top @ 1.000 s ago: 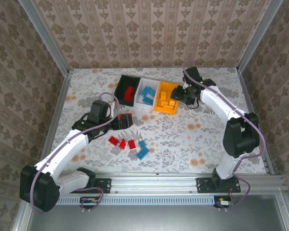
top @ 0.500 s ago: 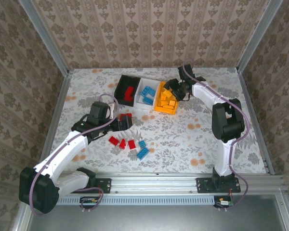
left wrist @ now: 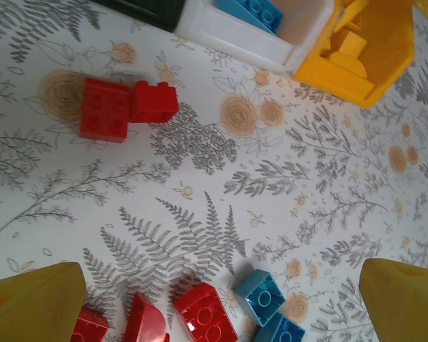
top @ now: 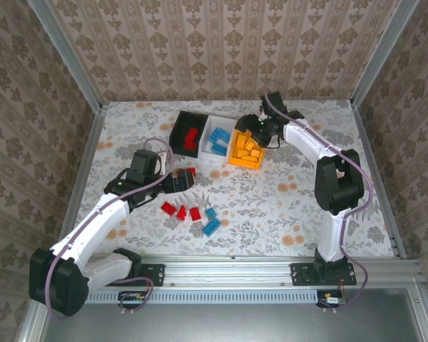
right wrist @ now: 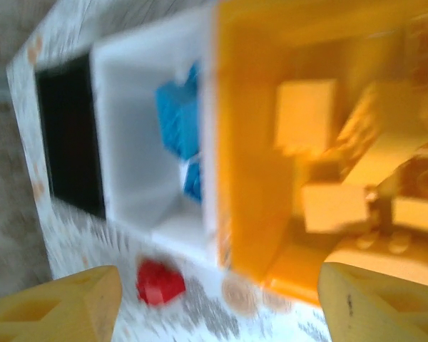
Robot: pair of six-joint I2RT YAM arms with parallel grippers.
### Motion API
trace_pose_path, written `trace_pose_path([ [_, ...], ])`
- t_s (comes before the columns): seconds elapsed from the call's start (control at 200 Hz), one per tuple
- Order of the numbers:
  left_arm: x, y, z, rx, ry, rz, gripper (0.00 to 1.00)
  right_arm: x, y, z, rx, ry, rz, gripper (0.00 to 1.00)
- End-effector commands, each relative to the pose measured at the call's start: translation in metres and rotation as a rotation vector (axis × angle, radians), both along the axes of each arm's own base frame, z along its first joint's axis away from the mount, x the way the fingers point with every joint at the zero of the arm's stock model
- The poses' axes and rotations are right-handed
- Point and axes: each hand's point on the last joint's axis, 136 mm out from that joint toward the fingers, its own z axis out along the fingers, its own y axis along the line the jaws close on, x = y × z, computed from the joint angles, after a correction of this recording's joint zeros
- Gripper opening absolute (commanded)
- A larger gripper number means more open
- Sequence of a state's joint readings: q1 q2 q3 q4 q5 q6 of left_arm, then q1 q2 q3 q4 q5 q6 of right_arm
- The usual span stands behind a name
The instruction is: Sort the legos into containers by color
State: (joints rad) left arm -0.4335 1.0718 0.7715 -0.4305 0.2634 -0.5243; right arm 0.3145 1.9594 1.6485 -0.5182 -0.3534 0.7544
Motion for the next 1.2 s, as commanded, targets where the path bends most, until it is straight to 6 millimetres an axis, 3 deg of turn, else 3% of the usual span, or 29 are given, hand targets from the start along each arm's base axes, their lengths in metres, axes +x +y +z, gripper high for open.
trace_pose_path([
  [0.0,0.0,0.006,0.006,-0.003,0.002,0.023,1.0,-0.072,0.04,0.021,-0.095,-0.02,0.375,0.78],
  [0.2,0.005,0.021,0.021,-0.002,-0.05,0.072,1.0,-0.17,0.059,-0.026,-0.312,0.094,0.588,0.81],
  [0.38,0.006,0.036,0.035,-0.012,-0.102,0.135,1.0,-0.214,0.089,-0.056,-0.414,0.107,0.66,0.8],
  [0.54,0.001,0.045,0.041,-0.023,-0.126,0.158,1.0,-0.226,0.105,-0.082,-0.479,0.135,0.706,0.77],
  [0.765,-0.008,0.053,0.035,-0.026,-0.114,0.177,1.0,-0.226,0.117,-0.103,-0.511,0.16,0.725,0.72],
  [1.195,-0.005,0.055,0.031,-0.044,-0.107,0.186,1.0,-0.225,0.132,-0.119,-0.524,0.174,0.73,0.63],
])
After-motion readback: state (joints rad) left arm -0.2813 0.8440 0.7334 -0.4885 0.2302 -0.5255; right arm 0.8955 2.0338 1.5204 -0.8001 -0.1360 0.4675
